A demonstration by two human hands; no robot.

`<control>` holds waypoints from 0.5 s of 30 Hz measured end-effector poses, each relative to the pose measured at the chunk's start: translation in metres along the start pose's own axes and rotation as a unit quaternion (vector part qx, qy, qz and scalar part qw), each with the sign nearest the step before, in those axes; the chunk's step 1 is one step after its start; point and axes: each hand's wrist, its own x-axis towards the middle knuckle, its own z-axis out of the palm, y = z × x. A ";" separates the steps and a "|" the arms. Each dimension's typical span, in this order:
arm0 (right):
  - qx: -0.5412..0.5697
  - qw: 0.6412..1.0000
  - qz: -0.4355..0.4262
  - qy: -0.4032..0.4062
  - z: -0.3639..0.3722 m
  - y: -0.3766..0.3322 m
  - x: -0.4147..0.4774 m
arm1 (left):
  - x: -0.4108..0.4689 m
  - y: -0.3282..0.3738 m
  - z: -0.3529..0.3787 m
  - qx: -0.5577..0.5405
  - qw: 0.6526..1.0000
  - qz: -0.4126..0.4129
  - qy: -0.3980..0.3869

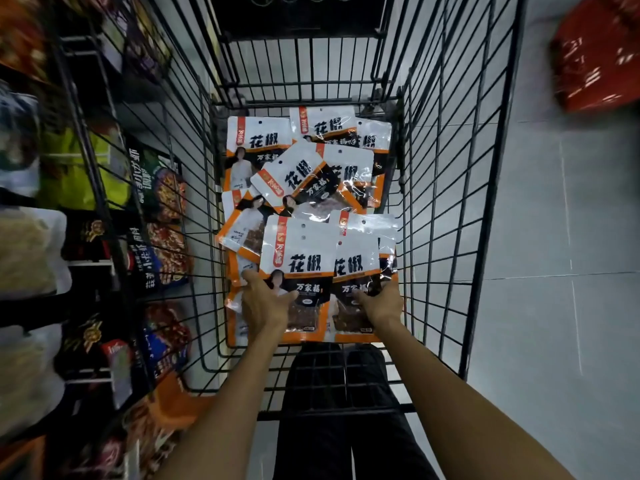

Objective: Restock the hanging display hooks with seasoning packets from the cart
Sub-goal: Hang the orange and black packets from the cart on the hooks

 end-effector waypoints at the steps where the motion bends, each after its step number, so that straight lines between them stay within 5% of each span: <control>1: 0.023 1.000 -0.007 -0.004 -0.002 0.001 -0.001 | 0.002 0.000 -0.004 -0.012 1.000 0.000 -0.010; 8: 0.113 0.991 -0.028 -0.066 -0.017 -0.003 -0.018 | 0.002 -0.004 -0.037 -0.120 0.991 0.012 -0.052; 15: 0.205 0.965 -0.109 -0.121 -0.059 -0.054 -0.063 | -0.024 -0.001 -0.100 -0.347 0.936 -0.046 -0.044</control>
